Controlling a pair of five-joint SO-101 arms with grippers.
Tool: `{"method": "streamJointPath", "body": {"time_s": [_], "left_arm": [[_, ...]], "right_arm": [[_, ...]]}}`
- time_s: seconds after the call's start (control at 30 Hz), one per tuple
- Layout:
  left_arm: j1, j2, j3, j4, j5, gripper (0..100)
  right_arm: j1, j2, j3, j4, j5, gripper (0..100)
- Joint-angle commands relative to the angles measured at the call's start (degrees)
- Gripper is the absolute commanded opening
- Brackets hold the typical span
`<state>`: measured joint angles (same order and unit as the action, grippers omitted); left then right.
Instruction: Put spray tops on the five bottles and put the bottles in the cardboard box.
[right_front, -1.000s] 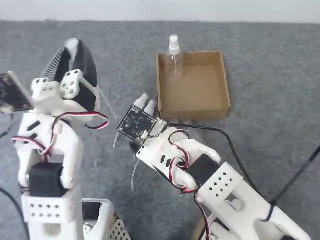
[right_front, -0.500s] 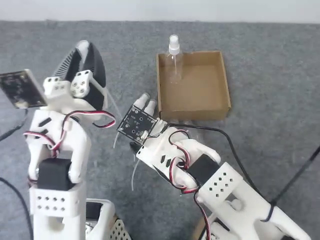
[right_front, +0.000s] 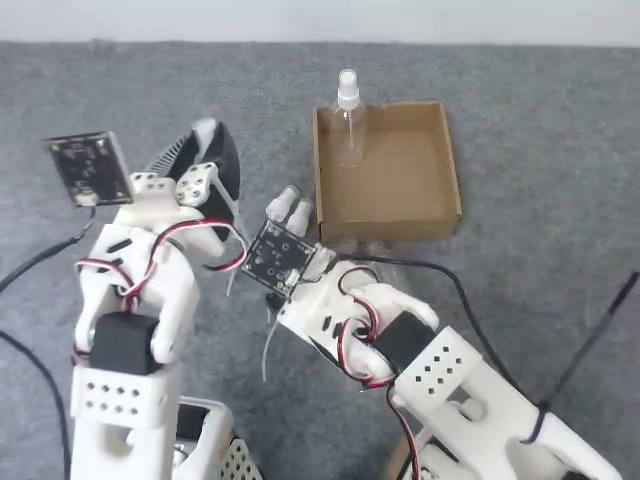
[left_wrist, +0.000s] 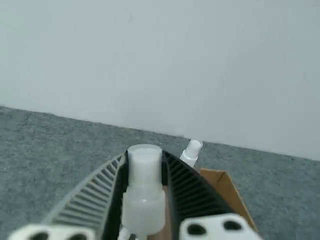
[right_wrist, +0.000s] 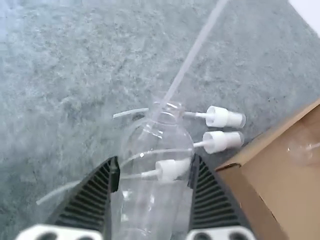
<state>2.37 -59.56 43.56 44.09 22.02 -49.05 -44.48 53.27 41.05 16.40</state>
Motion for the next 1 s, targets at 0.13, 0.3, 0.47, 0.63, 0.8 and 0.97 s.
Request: {"method": "streamJointPath", "body": {"time_s": [0.13, 0.3, 0.47, 0.63, 0.8, 0.97], "left_arm": [[0.35, -0.97, -0.31, 2.46, -0.09, 1], [2.64, -0.97, -0.40, 6.77, -0.35, 1], [8.70, -0.62, -1.10, 10.64, -4.48, 1], [9.23, -0.62, -2.24, 13.71, -8.70, 3], [9.23, -0.62, -5.76, 15.30, -10.46, 16], [5.80, -0.44, -12.00, 15.30, -10.81, 16]], "right_arm": [[2.33, -9.45, 11.52, -26.51, -3.69, 0.6], [5.14, -10.15, 17.14, -39.25, -12.84, 0.6], [5.32, -10.51, 17.76, -40.13, -13.19, 0.6], [5.32, -10.77, 18.81, -40.40, -13.10, 0.6], [5.32, -10.77, 18.90, -40.13, -13.10, 0.6], [5.32, -10.77, 18.99, -40.13, -13.10, 0.6]]}}
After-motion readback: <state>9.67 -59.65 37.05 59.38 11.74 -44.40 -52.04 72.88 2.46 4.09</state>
